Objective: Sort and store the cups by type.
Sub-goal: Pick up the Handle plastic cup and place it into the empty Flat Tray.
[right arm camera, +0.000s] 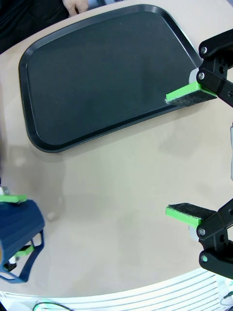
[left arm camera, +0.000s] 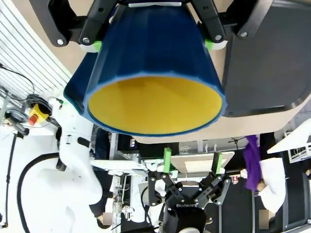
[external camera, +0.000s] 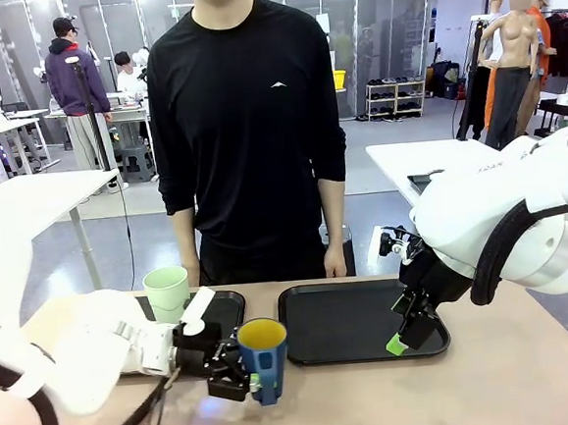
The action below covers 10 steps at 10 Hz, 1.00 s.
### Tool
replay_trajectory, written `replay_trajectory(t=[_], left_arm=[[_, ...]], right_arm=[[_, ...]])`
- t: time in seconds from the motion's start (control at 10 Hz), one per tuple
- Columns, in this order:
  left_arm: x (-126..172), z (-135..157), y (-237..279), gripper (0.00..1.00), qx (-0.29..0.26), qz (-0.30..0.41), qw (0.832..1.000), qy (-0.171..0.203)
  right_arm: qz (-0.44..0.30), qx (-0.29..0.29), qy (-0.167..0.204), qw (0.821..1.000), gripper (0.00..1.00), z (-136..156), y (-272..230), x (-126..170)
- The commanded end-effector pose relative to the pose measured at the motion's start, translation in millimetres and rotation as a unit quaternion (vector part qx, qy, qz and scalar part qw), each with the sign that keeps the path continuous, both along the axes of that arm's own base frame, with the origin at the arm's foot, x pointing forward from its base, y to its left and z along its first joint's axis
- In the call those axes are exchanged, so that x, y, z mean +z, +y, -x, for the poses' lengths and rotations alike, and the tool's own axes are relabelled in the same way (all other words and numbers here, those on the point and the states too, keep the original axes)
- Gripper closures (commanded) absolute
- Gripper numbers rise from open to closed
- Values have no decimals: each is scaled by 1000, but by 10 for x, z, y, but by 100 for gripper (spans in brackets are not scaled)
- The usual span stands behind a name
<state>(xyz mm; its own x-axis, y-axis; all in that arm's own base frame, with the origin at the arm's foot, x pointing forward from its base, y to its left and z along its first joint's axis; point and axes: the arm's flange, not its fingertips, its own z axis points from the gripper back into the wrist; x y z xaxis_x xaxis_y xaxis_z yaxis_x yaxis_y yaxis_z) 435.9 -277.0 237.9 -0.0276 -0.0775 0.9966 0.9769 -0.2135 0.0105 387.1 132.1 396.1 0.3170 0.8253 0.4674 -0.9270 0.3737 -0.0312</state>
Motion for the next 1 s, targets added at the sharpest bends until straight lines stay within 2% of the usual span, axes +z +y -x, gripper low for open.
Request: replay_trajectory(t=[0.0,0.2,0.3,0.4,0.7,0.9], left_arm=[[29,-71,-261,28,47,-17,999,-23],[19,-173,-374,28,87,-14,996,-33],[44,-183,-359,28,78,0,996,-32],[71,-117,-305,28,58,-17,998,-13],[71,-117,-305,28,58,-17,998,-13],[3,-214,-398,28,87,-5,996,-19]], right_arm=[[5,-12,-1,1000,0,13,20,-17],[5,-12,-1,1000,0,13,20,-17],[5,-12,-1,1000,0,13,20,-17],[5,-12,-1,1000,0,13,20,-17],[5,-12,-1,1000,0,13,20,-17],[5,-12,-1,1000,0,13,20,-17]])
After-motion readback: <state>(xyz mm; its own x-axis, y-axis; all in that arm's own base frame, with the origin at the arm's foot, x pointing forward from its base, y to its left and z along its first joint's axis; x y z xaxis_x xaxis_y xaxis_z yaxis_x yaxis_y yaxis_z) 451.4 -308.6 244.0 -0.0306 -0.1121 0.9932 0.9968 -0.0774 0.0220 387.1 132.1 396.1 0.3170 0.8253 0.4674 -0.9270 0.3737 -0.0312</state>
